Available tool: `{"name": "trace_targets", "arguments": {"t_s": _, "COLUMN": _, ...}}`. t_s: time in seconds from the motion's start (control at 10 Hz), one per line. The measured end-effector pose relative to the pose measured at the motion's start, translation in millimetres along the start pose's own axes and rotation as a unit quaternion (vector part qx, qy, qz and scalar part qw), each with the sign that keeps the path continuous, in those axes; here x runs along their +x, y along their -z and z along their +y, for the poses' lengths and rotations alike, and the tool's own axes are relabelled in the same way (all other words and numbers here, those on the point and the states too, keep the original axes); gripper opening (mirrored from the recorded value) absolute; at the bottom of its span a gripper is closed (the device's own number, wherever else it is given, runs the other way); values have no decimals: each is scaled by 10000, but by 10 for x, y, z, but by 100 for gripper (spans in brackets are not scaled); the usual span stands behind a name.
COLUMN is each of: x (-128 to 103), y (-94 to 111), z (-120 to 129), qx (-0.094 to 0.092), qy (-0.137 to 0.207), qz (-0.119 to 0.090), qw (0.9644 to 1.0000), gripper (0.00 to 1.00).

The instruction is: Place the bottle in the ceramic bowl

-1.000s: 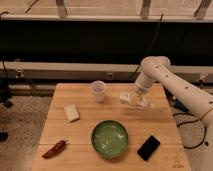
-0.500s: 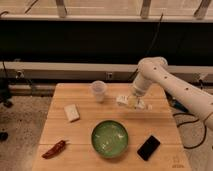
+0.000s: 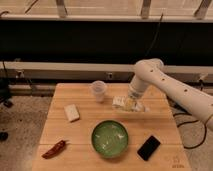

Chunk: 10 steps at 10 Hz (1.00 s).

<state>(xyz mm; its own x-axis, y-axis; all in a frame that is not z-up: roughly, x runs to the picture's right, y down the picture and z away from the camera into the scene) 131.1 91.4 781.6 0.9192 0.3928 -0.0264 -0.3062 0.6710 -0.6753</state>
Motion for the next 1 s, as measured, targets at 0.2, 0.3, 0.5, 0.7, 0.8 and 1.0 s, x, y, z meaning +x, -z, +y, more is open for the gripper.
{"name": "trace_targets", "arguments": {"t_s": 0.2, "x": -56, "y": -19, "z": 65, "qx": -2, "qy": 39, "qz": 6, "qw": 10000, "gripper": 0}}
{"name": "trace_targets", "arguments": {"t_s": 0.3, "x": -84, "y": -35, "z": 125, "qx": -7, "qy": 53, "qz": 13, "qw": 10000, "gripper": 0}}
{"name": "trace_targets", "arguments": {"t_s": 0.5, "x": -128, "y": -53, "z": 180, "qx": -10, "qy": 87, "qz": 16, "qw": 10000, "gripper": 0}}
{"name": "trace_targets", "arguments": {"t_s": 0.7, "x": -114, "y": -73, "z": 268, "qx": -14, "qy": 99, "qz": 41, "qw": 9999, "gripper": 0}}
{"name": "trace_targets", "arguments": {"t_s": 0.8, "x": -137, "y": -84, "z": 298, "qx": -14, "qy": 118, "qz": 49, "qw": 9999, "gripper": 0}}
{"name": "trace_targets", "arguments": {"t_s": 1.0, "x": -170, "y": -112, "z": 370, "qx": -7, "qy": 158, "qz": 80, "qw": 9998, "gripper": 0}}
